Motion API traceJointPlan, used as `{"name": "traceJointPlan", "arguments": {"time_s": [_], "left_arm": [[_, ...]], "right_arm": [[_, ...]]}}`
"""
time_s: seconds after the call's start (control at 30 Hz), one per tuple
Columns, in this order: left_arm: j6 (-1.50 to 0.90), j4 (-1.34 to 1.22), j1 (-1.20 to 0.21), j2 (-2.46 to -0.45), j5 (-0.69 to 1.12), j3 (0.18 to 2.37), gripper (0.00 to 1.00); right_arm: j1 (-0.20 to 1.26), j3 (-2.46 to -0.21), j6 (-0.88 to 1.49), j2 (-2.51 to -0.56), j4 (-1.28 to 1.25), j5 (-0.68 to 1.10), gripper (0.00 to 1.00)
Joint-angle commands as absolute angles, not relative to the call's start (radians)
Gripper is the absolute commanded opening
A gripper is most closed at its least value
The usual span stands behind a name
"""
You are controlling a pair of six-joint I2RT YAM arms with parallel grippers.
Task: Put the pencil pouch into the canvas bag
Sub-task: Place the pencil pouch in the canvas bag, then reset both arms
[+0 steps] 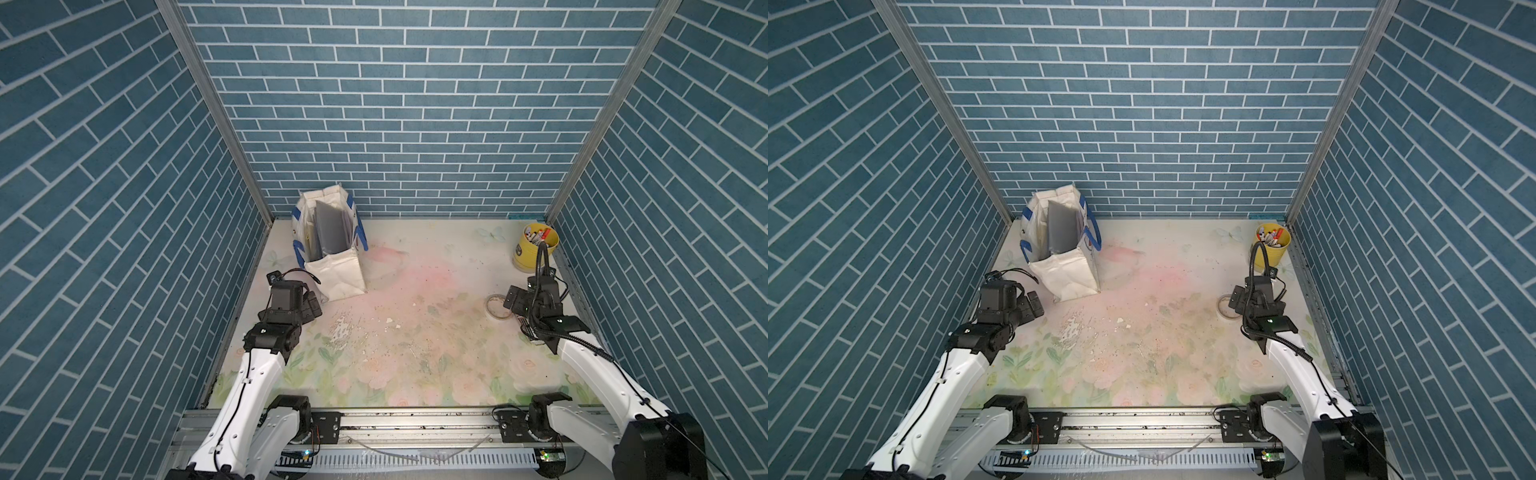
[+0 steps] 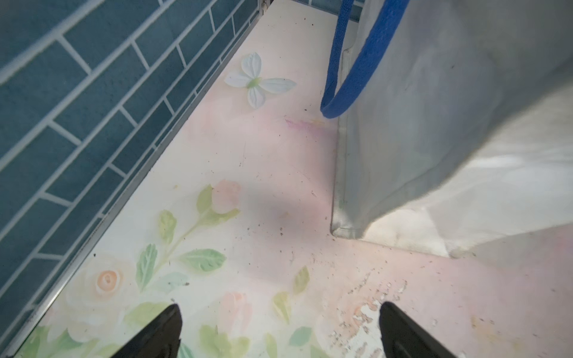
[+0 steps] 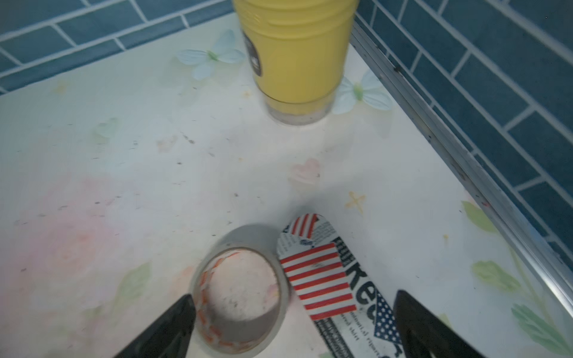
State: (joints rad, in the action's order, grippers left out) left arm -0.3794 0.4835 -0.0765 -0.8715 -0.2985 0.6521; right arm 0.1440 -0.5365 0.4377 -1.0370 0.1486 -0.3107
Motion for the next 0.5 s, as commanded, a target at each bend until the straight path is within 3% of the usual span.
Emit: {"name": "traceJointPlan", "arguments": {"time_s": [0.0, 0.17, 0.33, 0.47], "left_arm": [[-0.242, 0.257, -0.069, -0.910, -0.434, 0.577, 0.99], [-0.098, -0.078, -0.067, -1.029, -0.544, 0.439, 0.99], [-0.069, -0.283, -0.065, -1.147, -0.562, 0.383, 0.99], [-0.033, -0.470, -0.059, -1.184, -0.495, 0.348, 0.99]], "right_arm": [[0.064, -0.473, 0.388, -1.095, -0.198, -0.296, 0.99], [-0.063, -0.581, 0.363, -1.284, -0.264, -0.076, 0.99], [-0.064, -0.605, 0.263, -1.304, -0.227, -0.159, 0.99], [-0.067, -0.520, 0.144, -1.378, -0.457, -0.179, 0.99]]}}
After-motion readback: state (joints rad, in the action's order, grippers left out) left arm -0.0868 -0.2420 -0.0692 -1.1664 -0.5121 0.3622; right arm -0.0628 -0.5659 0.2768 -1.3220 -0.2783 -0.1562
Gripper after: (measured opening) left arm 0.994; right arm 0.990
